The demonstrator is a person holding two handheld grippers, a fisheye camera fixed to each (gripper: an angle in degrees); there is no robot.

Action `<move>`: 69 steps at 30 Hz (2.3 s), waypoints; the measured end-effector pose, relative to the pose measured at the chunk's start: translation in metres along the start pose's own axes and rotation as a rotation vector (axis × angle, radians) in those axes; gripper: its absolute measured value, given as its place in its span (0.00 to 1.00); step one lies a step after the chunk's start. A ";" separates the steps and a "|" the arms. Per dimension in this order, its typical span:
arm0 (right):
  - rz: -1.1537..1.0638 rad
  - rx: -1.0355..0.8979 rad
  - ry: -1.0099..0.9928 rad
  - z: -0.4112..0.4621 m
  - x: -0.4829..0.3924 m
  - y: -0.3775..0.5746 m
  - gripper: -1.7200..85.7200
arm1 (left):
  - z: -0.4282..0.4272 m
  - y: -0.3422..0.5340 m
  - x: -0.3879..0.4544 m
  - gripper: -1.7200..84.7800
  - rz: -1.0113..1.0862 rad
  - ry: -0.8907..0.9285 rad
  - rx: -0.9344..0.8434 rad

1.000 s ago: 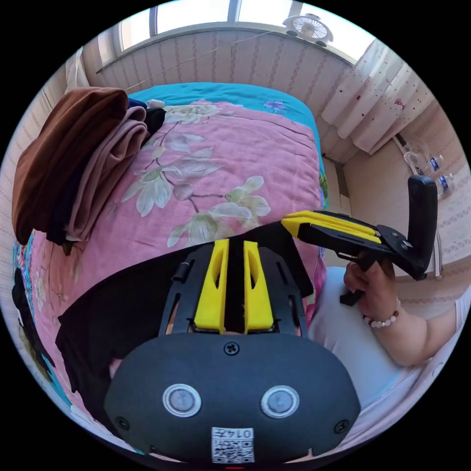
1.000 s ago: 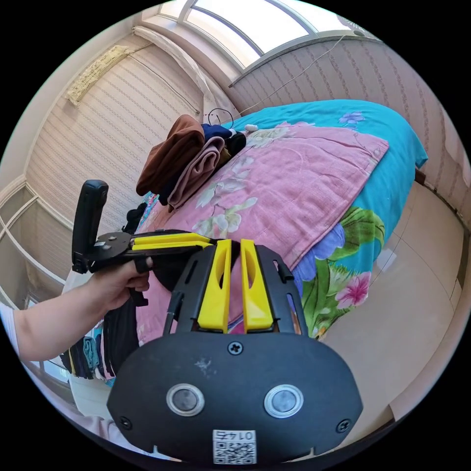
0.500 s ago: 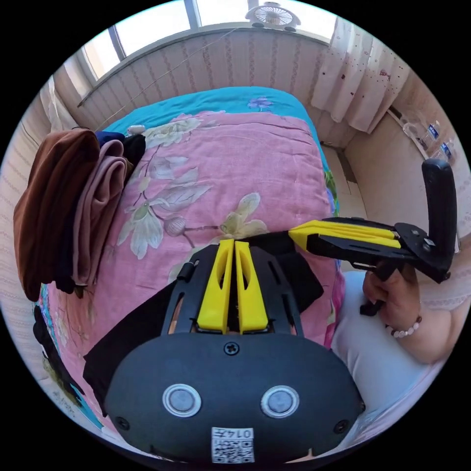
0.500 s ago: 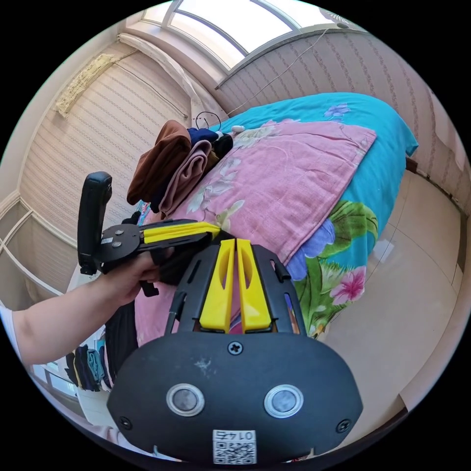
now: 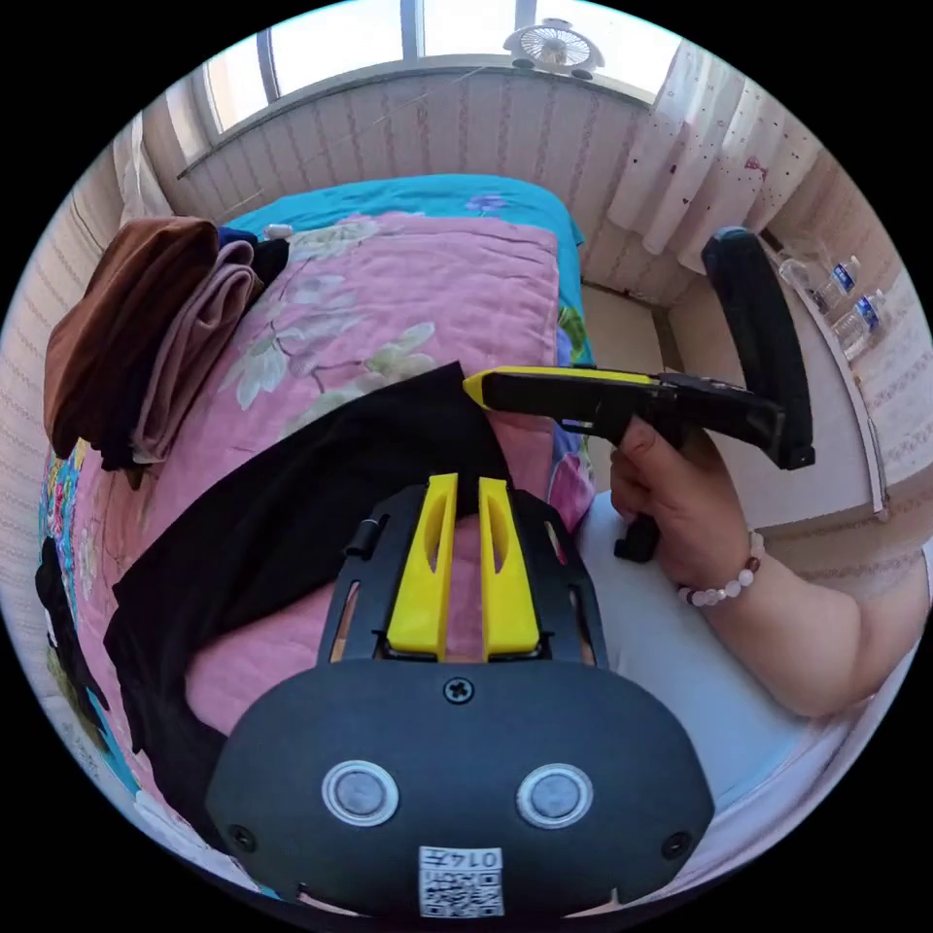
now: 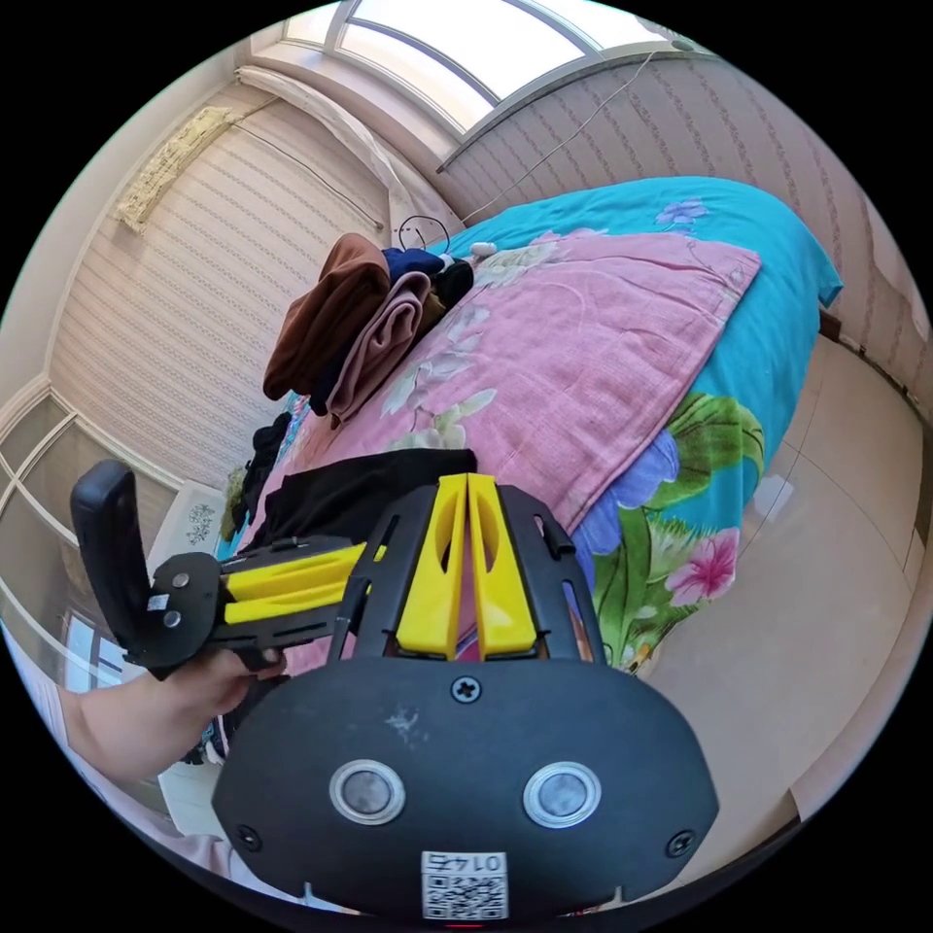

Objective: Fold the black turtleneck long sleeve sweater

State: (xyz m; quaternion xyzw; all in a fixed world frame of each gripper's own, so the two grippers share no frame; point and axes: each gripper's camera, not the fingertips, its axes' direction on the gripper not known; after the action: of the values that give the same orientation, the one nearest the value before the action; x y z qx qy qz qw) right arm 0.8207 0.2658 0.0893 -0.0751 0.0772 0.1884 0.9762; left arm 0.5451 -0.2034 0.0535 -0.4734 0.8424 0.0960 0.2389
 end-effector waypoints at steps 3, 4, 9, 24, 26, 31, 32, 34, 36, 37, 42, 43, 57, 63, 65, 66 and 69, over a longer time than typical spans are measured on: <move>-0.011 -0.005 0.016 -0.001 -0.009 0.003 0.01 | -0.002 0.010 -0.003 0.01 -0.032 0.038 0.004; -0.017 -0.003 0.023 -0.002 -0.014 0.004 0.01 | -0.005 0.014 -0.003 0.01 -0.025 0.032 0.001; 0.005 0.017 0.019 -0.006 -0.025 0.011 0.01 | -0.023 0.041 0.003 0.01 0.028 -0.002 0.056; 0.013 0.021 0.011 0.000 -0.094 0.033 0.02 | -0.045 0.137 0.008 0.01 0.029 0.141 0.077; 0.013 0.025 0.008 0.001 -0.104 0.036 0.02 | -0.066 0.166 0.002 0.01 -0.012 0.134 0.107; -0.007 0.105 0.011 -0.007 -0.146 0.052 0.02 | -0.139 0.308 -0.024 0.01 -0.189 0.021 0.110; -0.012 0.118 0.009 -0.008 -0.152 0.054 0.02 | -0.146 0.329 -0.028 0.01 -0.222 0.002 0.104; -0.067 0.141 0.020 -0.008 -0.182 0.064 0.02 | -0.173 0.424 -0.042 0.01 -0.401 -0.040 0.089; -0.148 0.104 0.049 -0.003 -0.215 0.070 0.02 | -0.191 0.499 -0.051 0.01 -0.556 -0.069 0.082; -0.218 0.055 0.071 0.002 -0.241 0.075 0.02 | -0.204 0.549 -0.053 0.01 -0.650 -0.111 0.082; -0.513 -0.206 -0.015 0.040 -0.370 0.112 0.02 | -0.254 0.739 -0.056 0.01 -1.053 -0.298 0.127; -0.612 -0.260 -0.039 0.053 -0.411 0.126 0.03 | -0.265 0.785 -0.053 0.01 -1.153 -0.334 0.167; -1.486 -0.784 -0.485 0.222 -0.900 0.377 0.09 | -0.271 1.064 -0.025 0.09 -1.553 -0.308 0.511; -1.650 -0.853 -0.394 0.269 -0.981 0.504 0.13 | -0.270 1.121 -0.057 0.09 -1.543 -0.177 0.538; -1.618 -0.882 -0.357 0.289 -0.995 0.522 0.12 | -0.274 1.132 -0.059 0.07 -1.507 -0.186 0.536; -1.618 -0.914 -0.276 0.306 -1.002 0.533 0.10 | -0.276 1.138 -0.059 0.06 -1.495 -0.185 0.536; -1.584 -0.949 -0.272 0.319 -1.023 0.533 0.03 | -0.283 1.150 -0.056 0.03 -1.466 -0.210 0.522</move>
State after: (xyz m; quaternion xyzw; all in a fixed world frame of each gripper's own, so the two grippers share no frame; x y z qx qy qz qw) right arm -0.2811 0.4466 0.5209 -0.4741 -0.1966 -0.5133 0.6878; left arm -0.4881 0.3425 0.2526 -0.8255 0.2835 -0.2430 0.4232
